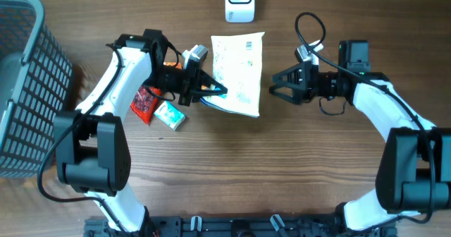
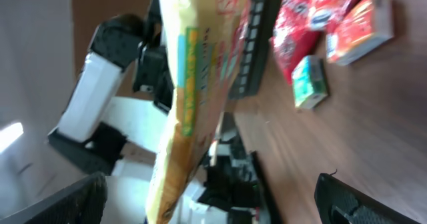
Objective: Scan the item barcode
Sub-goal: 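Lift the wipes pack and grasp its other edge with the right gripper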
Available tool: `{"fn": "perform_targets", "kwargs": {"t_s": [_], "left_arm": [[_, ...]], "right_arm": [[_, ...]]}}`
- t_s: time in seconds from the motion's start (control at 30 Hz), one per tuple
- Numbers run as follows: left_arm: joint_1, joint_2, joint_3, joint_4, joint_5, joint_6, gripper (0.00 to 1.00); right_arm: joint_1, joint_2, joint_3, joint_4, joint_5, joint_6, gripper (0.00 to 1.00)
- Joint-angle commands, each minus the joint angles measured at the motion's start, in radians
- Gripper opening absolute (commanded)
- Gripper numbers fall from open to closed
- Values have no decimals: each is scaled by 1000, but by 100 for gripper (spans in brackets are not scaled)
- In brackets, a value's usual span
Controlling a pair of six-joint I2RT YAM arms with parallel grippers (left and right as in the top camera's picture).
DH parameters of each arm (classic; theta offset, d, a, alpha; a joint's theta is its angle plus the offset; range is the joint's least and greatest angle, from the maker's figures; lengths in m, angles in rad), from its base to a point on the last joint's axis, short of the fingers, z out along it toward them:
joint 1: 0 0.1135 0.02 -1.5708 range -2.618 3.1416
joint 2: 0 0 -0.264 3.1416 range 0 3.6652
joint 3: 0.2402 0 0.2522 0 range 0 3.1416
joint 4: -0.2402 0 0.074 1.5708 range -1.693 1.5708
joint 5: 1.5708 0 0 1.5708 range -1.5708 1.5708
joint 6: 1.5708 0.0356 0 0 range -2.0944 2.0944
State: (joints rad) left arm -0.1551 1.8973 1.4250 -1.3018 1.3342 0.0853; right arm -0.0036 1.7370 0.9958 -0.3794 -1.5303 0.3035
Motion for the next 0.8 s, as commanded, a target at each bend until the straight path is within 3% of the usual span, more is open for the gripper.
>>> {"fn": "perform_targets", "kwargs": {"t_s": [0.0,0.23,0.43,0.6,0.77], "left_arm": [[-1,-14,4,2,41,23,4],[-49,-14,3,3,45,22,4],[-65,-14,3,3,59,22,4],[-64,-14,3,3,79,23,4],[-64,-14,4,3,79,23,4]], "right_arm": [[30,16,10,33,-91,35,100],[108,16,10,278,-3,316,98],[180,16,10,418,101,480,83],[219,16,10,425,167,498,54],[220,16,10,427,185,509,32]]}}
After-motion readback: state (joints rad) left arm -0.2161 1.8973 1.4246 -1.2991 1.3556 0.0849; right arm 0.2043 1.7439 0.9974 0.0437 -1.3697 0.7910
